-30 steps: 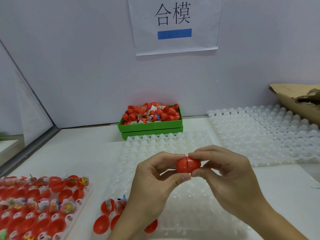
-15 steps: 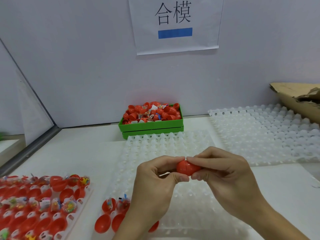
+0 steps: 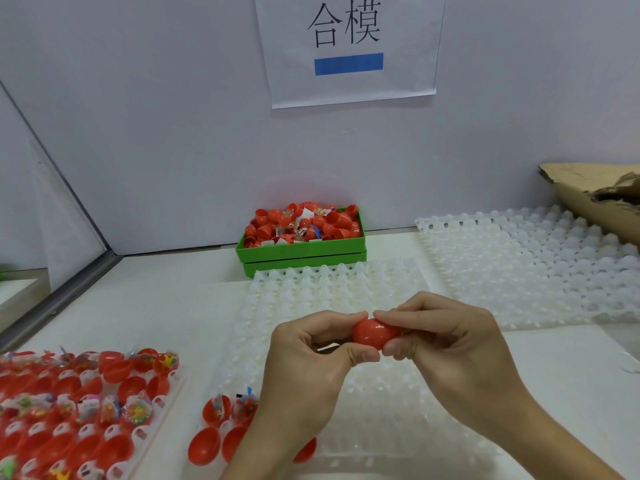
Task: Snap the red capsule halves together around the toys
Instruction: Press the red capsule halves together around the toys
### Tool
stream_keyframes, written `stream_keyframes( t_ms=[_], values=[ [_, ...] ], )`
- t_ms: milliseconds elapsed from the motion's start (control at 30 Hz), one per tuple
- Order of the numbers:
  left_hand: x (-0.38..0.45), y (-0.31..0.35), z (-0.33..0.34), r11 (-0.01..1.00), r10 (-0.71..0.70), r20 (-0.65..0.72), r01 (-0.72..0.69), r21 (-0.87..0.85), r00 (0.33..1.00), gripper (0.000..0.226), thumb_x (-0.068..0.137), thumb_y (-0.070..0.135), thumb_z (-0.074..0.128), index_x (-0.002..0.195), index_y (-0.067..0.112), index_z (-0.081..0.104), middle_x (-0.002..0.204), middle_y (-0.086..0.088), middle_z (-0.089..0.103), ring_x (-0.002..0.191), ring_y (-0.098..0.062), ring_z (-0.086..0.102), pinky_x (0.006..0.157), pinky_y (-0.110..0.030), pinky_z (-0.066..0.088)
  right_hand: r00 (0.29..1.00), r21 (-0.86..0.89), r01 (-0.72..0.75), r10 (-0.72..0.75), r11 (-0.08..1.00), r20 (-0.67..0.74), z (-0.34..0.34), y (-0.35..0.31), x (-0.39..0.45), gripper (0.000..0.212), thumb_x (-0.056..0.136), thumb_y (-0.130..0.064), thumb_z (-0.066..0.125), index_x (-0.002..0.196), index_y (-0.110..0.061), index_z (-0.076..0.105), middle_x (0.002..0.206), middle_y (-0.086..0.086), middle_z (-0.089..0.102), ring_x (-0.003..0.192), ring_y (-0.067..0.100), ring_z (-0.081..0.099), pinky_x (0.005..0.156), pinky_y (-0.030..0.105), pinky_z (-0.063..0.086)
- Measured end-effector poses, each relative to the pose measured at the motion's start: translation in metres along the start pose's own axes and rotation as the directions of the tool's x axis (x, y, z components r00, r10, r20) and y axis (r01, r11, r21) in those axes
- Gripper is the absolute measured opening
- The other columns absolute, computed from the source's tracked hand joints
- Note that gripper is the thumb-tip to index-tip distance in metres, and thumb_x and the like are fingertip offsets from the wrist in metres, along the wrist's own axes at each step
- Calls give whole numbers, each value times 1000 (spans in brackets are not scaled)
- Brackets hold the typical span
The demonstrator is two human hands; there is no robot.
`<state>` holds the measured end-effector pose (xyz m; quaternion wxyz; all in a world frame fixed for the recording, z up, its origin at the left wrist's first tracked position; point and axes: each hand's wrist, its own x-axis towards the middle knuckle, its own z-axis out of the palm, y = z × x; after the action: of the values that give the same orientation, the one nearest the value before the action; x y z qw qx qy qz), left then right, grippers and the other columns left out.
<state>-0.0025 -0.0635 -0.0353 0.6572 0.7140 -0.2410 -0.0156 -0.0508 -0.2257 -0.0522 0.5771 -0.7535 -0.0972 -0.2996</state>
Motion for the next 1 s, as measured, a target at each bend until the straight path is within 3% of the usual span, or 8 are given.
stream_keyframes(
  t_ms=[267, 667, 1000],
  values=[
    [-1, 2, 1, 999, 4, -23, -3, 37, 1000, 42, 66, -5, 82, 80, 35, 79, 82, 11, 77, 81, -4, 74, 70, -12, 55, 1000, -4, 10, -10, 1000, -7, 1, 4, 0, 60, 66, 33, 68, 91, -21, 81, 75, -8, 71, 64, 11, 67, 60, 15, 51],
    [-2, 2, 0, 998, 24, -20, -23, 55, 1000, 33, 66, 3, 85, 80, 32, 79, 79, 11, 77, 78, -4, 74, 69, -11, 54, 1000, 35, -2, 3, 999, -23, 3, 3, -1, 51, 67, 29, 71, 85, -18, 82, 72, -6, 71, 61, 12, 65, 59, 16, 51],
    [-1, 0, -1, 997, 30, -22, -28, 79, 999, 39, 66, -3, 83, 80, 33, 79, 81, 13, 77, 81, -2, 73, 70, -11, 55, 1000, 13, -4, 4, 1000, -5, 4, 6, -2, 62, 67, 33, 65, 88, -23, 80, 74, -6, 71, 63, 12, 66, 59, 17, 52]
  ],
)
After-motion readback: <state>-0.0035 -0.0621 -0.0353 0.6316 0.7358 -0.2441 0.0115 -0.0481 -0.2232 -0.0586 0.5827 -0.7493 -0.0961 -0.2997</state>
